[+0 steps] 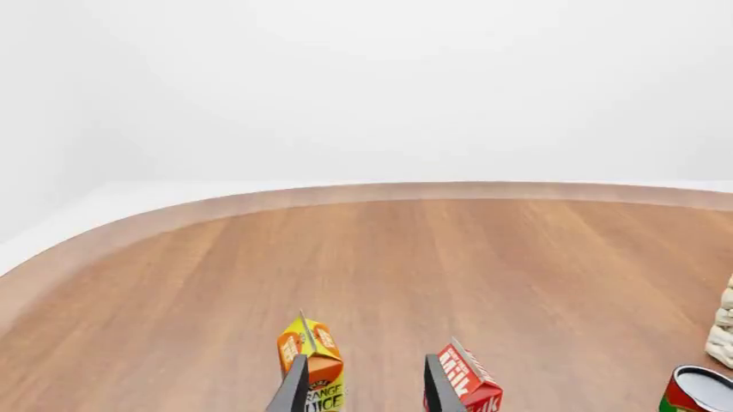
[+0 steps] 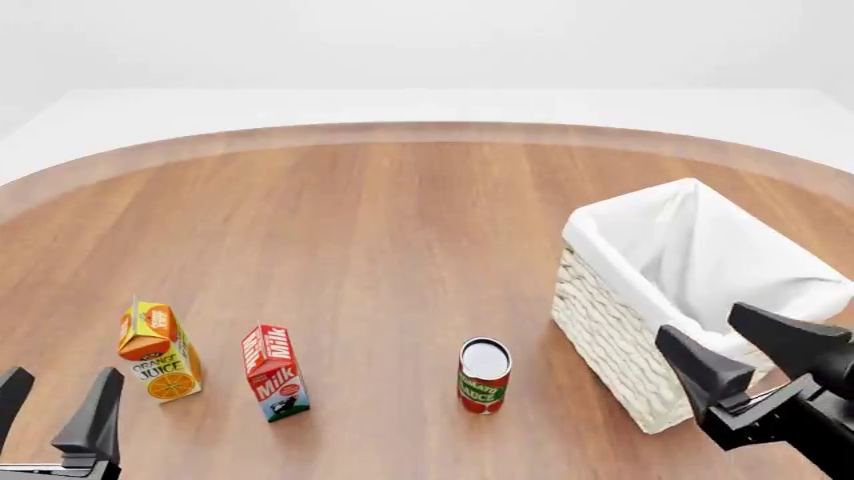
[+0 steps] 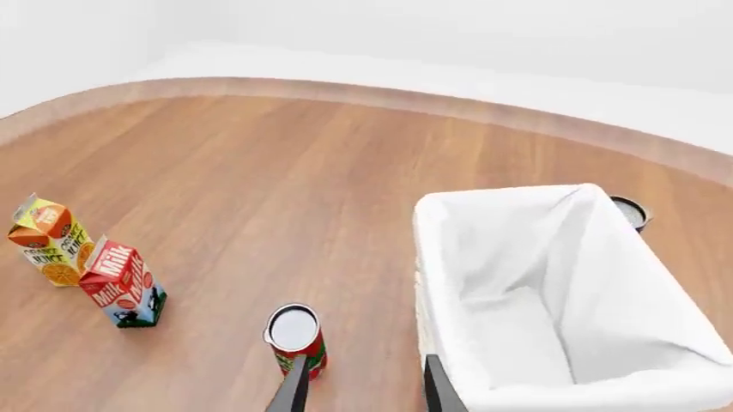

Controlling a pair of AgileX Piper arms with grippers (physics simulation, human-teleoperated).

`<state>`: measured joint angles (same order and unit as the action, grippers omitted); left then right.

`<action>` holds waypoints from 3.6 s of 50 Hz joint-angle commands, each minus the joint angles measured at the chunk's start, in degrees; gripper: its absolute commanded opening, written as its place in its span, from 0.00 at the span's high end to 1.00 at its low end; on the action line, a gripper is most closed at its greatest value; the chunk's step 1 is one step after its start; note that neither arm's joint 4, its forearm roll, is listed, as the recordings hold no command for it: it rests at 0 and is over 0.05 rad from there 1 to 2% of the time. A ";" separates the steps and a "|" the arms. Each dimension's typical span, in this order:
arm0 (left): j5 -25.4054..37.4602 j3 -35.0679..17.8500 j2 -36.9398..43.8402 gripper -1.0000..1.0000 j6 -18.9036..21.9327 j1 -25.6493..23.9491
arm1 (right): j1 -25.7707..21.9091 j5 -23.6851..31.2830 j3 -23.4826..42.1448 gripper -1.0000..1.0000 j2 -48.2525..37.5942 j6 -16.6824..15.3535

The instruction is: Pick the milk and place it in the basket.

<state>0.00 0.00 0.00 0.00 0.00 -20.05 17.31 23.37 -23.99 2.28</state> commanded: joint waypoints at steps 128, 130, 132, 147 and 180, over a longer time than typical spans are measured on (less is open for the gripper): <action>0.00 0.00 0.00 0.00 0.00 0.00 | -39.64 13.60 66.04 0.00 -77.46 21.78; 0.00 0.00 0.00 0.00 0.00 0.00 | -39.89 16.17 68.99 0.00 -78.61 21.75; 0.00 0.00 0.00 0.00 0.00 0.00 | -40.02 17.58 70.72 0.00 -79.22 22.12; 0.00 0.00 0.00 0.00 0.00 0.00 | -34.57 33.00 85.44 0.00 -87.22 17.00; 0.00 0.00 0.00 0.00 0.00 0.00 | -36.05 38.92 98.00 0.00 -99.28 16.59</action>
<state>0.00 0.00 0.00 0.00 0.00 -55.15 55.40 118.80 -120.25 18.30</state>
